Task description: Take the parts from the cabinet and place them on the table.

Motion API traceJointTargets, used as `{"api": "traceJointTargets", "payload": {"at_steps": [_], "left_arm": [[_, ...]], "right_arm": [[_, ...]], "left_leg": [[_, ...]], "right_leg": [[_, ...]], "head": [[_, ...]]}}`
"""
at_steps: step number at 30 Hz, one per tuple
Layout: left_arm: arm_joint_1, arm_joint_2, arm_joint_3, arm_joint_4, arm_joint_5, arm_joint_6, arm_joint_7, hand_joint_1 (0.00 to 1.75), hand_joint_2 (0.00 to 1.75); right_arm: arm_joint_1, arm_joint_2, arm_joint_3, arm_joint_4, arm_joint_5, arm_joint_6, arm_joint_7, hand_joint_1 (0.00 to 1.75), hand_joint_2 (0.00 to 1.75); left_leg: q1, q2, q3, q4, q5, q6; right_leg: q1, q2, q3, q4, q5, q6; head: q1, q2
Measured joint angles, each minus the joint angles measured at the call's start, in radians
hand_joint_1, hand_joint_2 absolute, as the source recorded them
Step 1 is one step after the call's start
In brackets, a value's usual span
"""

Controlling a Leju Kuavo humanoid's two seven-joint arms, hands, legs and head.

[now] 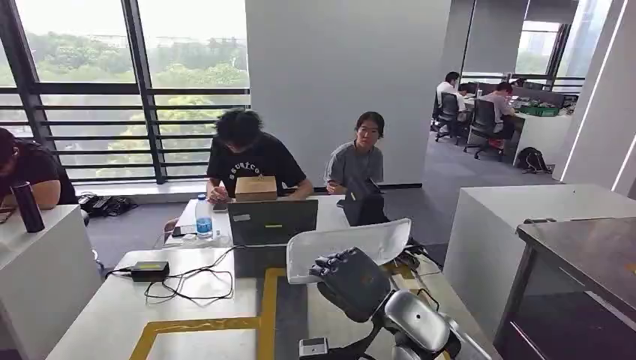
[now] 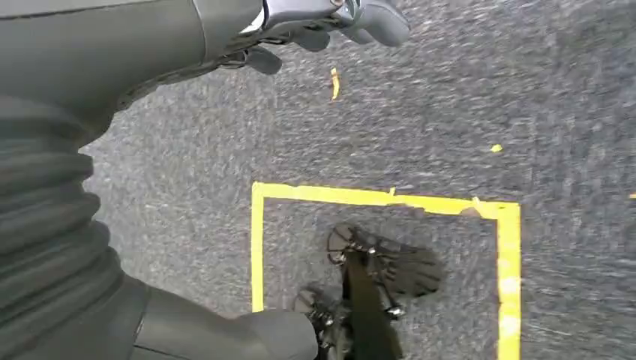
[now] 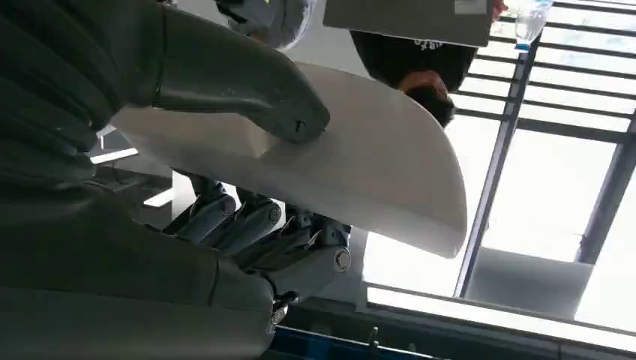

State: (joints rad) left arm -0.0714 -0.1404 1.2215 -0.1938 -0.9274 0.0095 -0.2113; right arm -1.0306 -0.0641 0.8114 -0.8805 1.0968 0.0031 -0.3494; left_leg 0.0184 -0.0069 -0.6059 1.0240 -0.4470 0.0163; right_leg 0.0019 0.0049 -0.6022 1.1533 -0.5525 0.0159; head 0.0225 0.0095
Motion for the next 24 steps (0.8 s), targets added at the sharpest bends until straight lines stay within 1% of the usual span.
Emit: {"api": "traceJointTargets", "payload": {"at_steps": [1, 2, 3, 4, 5, 6, 7, 8, 9, 10, 11, 12, 13, 14, 16, 17, 19, 21, 23, 24], "left_arm": [[-0.001, 0.000, 0.000, 0.000, -0.003, 0.000, -0.001, 0.00, 1.75], [-0.001, 0.000, 0.000, 0.000, -0.004, 0.000, -0.002, 0.00, 1.75], [0.000, 0.000, 0.000, 0.000, -0.005, 0.001, -0.003, 0.00, 1.75], [0.002, 0.000, 0.000, 0.000, -0.005, 0.001, -0.005, 0.00, 1.75], [0.004, -0.002, 0.000, 0.000, -0.007, 0.001, -0.006, 0.00, 1.75], [0.003, -0.003, 0.000, 0.000, -0.007, 0.001, -0.010, 0.00, 1.75], [0.003, -0.003, -0.001, 0.000, -0.008, 0.003, -0.015, 0.00, 1.75], [0.003, -0.005, -0.001, 0.000, -0.010, 0.006, -0.019, 0.00, 1.75], [-0.001, -0.005, -0.001, 0.000, -0.010, 0.008, -0.023, 0.00, 1.75], [-0.004, -0.005, -0.001, 0.000, -0.011, 0.011, -0.030, 0.00, 1.75], [-0.001, -0.006, -0.001, 0.000, -0.014, 0.012, -0.041, 0.00, 1.75], [0.001, -0.006, -0.001, 0.000, -0.017, 0.016, -0.052, 0.00, 1.75], [0.001, -0.005, -0.002, 0.000, -0.022, 0.020, -0.067, 0.00, 1.75], [-0.001, -0.005, -0.002, 0.000, -0.024, 0.024, -0.084, 0.00, 1.75], [-0.005, -0.008, -0.003, 0.000, -0.027, 0.030, -0.114, 0.00, 1.75], [-0.005, -0.008, -0.005, 0.000, -0.030, 0.035, -0.123, 0.00, 1.75], [-0.005, -0.008, -0.011, 0.000, -0.040, 0.039, -0.143, 0.00, 1.75], [-0.005, -0.008, -0.017, 0.000, -0.046, 0.040, -0.159, 0.00, 1.75], [-0.005, -0.008, -0.025, 0.000, -0.055, 0.040, -0.173, 0.00, 1.75], [-0.005, -0.008, -0.029, 0.000, -0.058, 0.040, -0.179, 0.00, 1.75]], "right_arm": [[-0.007, -0.001, 0.000, 0.013, -0.011, 0.002, -0.007, 1.61, 1.75], [-0.010, -0.002, 0.000, 0.028, -0.020, 0.003, -0.008, 1.61, 1.75], [-0.012, -0.003, 0.000, 0.045, -0.027, 0.005, -0.008, 1.61, 1.75], [-0.013, -0.004, 0.000, 0.056, -0.033, 0.006, -0.008, 1.61, 1.75], [-0.017, -0.006, 0.000, 0.068, -0.038, 0.006, -0.007, 1.61, 1.75], [-0.024, -0.008, 0.000, 0.080, -0.044, 0.006, -0.007, 1.61, 1.75], [-0.033, -0.010, 0.000, 0.092, -0.052, 0.006, -0.007, 1.61, 1.75], [-0.041, -0.010, 0.000, 0.108, -0.058, 0.005, -0.007, 1.61, 1.75], [-0.052, -0.010, 0.000, 0.125, -0.062, 0.003, -0.007, 1.61, 1.75], [-0.054, -0.010, 0.000, 0.137, -0.064, 0.002, -0.007, 1.61, 1.75], [-0.056, -0.011, 0.000, 0.153, -0.067, -0.003, -0.006, 1.61, 1.75], [-0.057, -0.011, 0.000, 0.169, -0.069, -0.005, -0.005, 1.61, 1.75], [-0.061, -0.010, 0.000, 0.183, -0.071, -0.011, -0.004, 1.61, 1.75], [-0.065, -0.010, 0.000, 0.203, -0.072, -0.018, -0.004, 1.61, 1.75], [-0.067, -0.008, 0.000, 0.236, -0.074, -0.027, -0.004, 1.61, 1.75], [-0.067, -0.005, 0.000, 0.251, -0.076, -0.034, 0.000, 1.61, 1.75], [-0.067, 0.005, 0.000, 0.285, -0.079, -0.045, 0.011, 1.61, 1.75], [-0.067, 0.021, 0.000, 0.323, -0.080, -0.057, 0.022, 1.61, 1.75], [-0.065, 0.038, 0.000, 0.352, -0.081, -0.068, 0.034, 1.61, 1.75], [-0.065, 0.046, 0.000, 0.364, -0.082, -0.074, 0.038, 1.61, 1.75]], "left_leg": [[0.000, 0.000, 0.004, 0.000, -0.005, 0.002], [0.000, 0.000, 0.009, 0.000, -0.011, 0.002], [0.000, -0.001, 0.016, 0.001, -0.016, 0.002], [0.000, -0.001, 0.024, 0.001, -0.023, 0.001], [0.000, -0.002, 0.034, 0.001, -0.029, -0.002], [0.000, -0.002, 0.043, 0.002, -0.035, -0.005], [0.000, -0.002, 0.053, 0.002, -0.042, -0.009], [0.000, -0.002, 0.056, 0.000, -0.048, -0.014], [-0.002, -0.004, 0.055, 0.001, -0.049, -0.019], [-0.002, -0.002, 0.053, -0.003, -0.052, -0.026], [-0.004, -0.002, 0.060, 0.008, -0.046, -0.035], [-0.006, 0.000, 0.055, 0.001, -0.060, -0.031], [-0.006, 0.002, 0.069, -0.008, -0.058, -0.007], [-0.006, 0.004, 0.073, -0.010, -0.059, -0.009], [-0.006, 0.004, 0.080, -0.019, -0.060, -0.010], [-0.006, 0.004, 0.082, -0.023, -0.060, -0.011], [-0.006, 0.004, 0.085, -0.029, -0.059, -0.019], [-0.006, 0.005, 0.085, -0.033, -0.059, -0.027], [-0.006, 0.005, 0.084, -0.035, -0.059, -0.031], [-0.006, 0.005, 0.084, -0.035, -0.059, -0.035]], "right_leg": [[-0.002, 0.000, -0.053, 0.081, -0.031, 0.005], [-0.003, 0.000, -0.101, 0.149, -0.054, 0.008], [-0.005, 0.000, -0.135, 0.183, -0.055, 0.009], [-0.007, 0.000, -0.144, 0.168, -0.029, 0.008], [-0.007, 0.000, -0.132, 0.115, 0.017, 0.004], [-0.006, 0.000, -0.106, 0.033, 0.075, -0.001], [-0.003, -0.001, -0.071, -0.064, 0.141, -0.008], [0.000, -0.003, -0.055, -0.120, 0.163, -0.017], [0.007, -0.004, -0.055, -0.140, 0.117, -0.019], [0.008, -0.002, -0.047, -0.137, 0.135, -0.022], [0.006, -0.001, -0.045, -0.146, 0.141, -0.028], [0.003, -0.002, -0.036, -0.145, 0.154, -0.019], [0.003, 0.002, -0.035, -0.145, 0.147, -0.017], [0.004, 0.002, -0.034, -0.144, 0.145, -0.022], [0.005, 0.002, -0.032, -0.145, 0.140, -0.028], [0.005, 0.002, -0.031, -0.145, 0.139, -0.029], [0.005, 0.002, -0.031, -0.144, 0.137, -0.033], [0.005, 0.002, -0.030, -0.144, 0.136, -0.035], [0.005, 0.002, -0.029, -0.144, 0.135, -0.036], [0.005, 0.002, -0.029, -0.144, 0.135, -0.036]], "head": [[0.000, 0.000], [0.001, 0.000], [0.002, 0.000], [0.003, 0.000], [0.003, 0.000], [0.003, 0.000], [0.003, 0.000], [0.003, 0.000], [0.002, 0.000], [0.000, 0.000], [0.005, 0.000], [0.001, 0.000], [0.001, 0.000], [0.000, 0.000], [-0.001, 0.000], [-0.001, 0.000], [-0.001, 0.000], [-0.001, 0.000], [-0.001, 0.000], [-0.001, 0.000]]}}
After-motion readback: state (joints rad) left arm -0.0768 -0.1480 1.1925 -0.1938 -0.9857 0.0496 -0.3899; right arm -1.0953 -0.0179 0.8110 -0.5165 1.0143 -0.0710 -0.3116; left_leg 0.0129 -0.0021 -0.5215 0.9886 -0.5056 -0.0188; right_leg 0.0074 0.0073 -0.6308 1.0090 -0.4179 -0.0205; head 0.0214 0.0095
